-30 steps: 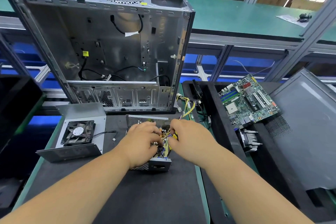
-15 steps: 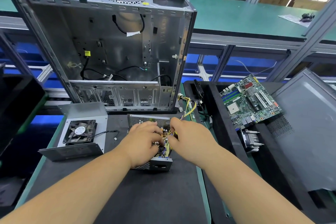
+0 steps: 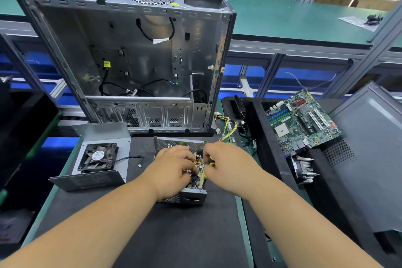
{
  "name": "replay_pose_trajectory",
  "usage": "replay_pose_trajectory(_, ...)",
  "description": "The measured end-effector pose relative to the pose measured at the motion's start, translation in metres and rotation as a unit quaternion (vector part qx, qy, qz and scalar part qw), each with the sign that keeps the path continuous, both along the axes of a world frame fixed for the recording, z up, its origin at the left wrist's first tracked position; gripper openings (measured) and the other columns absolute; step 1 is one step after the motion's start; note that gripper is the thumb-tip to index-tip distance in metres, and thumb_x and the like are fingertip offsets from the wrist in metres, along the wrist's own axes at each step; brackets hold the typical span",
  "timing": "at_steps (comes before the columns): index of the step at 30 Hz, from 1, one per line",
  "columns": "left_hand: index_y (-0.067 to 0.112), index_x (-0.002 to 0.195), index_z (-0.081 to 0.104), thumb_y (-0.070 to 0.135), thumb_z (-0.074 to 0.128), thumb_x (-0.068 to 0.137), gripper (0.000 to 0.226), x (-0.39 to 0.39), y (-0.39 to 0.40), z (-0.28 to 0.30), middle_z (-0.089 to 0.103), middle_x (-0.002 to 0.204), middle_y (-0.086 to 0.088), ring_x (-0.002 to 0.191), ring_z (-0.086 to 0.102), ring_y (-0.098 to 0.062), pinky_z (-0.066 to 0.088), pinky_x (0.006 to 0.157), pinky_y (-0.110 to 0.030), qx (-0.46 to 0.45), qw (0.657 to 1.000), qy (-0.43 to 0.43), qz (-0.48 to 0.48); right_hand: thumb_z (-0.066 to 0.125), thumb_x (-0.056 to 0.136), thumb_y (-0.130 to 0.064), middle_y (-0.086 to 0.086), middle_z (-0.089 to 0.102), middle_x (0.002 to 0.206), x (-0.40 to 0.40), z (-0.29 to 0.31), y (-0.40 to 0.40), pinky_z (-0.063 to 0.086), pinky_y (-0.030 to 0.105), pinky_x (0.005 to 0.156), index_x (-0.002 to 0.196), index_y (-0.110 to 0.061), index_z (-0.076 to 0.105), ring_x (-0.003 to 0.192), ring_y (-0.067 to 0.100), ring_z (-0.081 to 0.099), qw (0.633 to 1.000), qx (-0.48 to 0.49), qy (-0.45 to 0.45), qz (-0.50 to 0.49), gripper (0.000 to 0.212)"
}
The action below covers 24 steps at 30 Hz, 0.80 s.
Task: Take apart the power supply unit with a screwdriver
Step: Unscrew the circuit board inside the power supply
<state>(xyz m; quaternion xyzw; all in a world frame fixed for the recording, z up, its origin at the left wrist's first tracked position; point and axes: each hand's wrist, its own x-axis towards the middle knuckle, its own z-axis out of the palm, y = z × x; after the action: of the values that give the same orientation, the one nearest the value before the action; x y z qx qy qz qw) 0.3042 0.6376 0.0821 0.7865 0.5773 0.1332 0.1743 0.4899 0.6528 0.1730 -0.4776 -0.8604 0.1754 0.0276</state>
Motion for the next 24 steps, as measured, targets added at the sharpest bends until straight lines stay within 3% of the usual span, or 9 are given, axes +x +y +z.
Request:
replay_pose_trajectory(3,0.037,0.111,0.070,0.021,0.054,0.087,0.033,0.000,0.000,0.000,0.050,0.132,0.028,0.143,0.021,-0.004,0.009,0.115,-0.028,0.000,1.000,-0.003,-0.003,0.048,0.096,-0.052,-0.004,0.054,0.082,0.001,-0.002,0.003,0.039,0.034,0.067,0.091,-0.021,0.053,0.086,0.021,0.052,0.999,0.032,-0.033,0.006,0.031)
replay_pose_trajectory(7,0.038,0.107,0.071,0.020,0.054,0.086,0.032,0.000,0.000,0.000,0.050,0.133,0.029,0.143,0.022,-0.004,0.011,0.115,-0.029,-0.002,1.000,-0.002,-0.001,0.051,0.099,-0.036,-0.005,0.050,0.086,0.002,-0.002,0.007,0.037,0.033,0.067,0.098,-0.022,0.050,0.083,0.020,0.046,1.000,0.008,0.000,0.011,0.013)
replay_pose_trajectory(12,0.038,0.107,0.071,0.022,0.055,0.087,0.030,0.000,0.001,-0.001,0.049,0.134,0.028,0.142,0.021,-0.003,0.009,0.114,-0.027,-0.007,1.000,-0.005,0.005,0.054,0.088,-0.024,-0.003,0.050,0.092,0.003,-0.001,0.008,0.041,0.036,0.072,0.104,-0.018,0.049,0.088,0.021,0.046,0.999,-0.025,0.035,0.024,0.018)
replay_pose_trajectory(18,0.037,0.111,0.071,0.021,0.055,0.086,0.033,0.000,0.000,-0.001,0.050,0.133,0.029,0.142,0.023,-0.004,0.012,0.116,-0.032,-0.006,1.000,-0.009,0.007,0.042,0.097,-0.053,-0.003,0.052,0.082,0.001,-0.006,0.009,0.038,0.034,0.064,0.100,-0.020,0.054,0.090,0.025,0.057,0.997,0.053,-0.044,0.039,0.035)
replay_pose_trajectory(24,0.039,0.102,0.073,0.021,0.055,0.085,0.030,0.000,0.000,-0.001,0.051,0.134,0.028,0.142,0.024,-0.004,0.011,0.117,-0.035,-0.013,1.000,-0.011,0.014,0.055,0.091,-0.028,-0.001,0.056,0.094,0.005,-0.003,0.012,0.037,0.034,0.067,0.103,-0.020,0.050,0.088,0.023,0.051,0.999,-0.002,0.031,0.035,0.016)
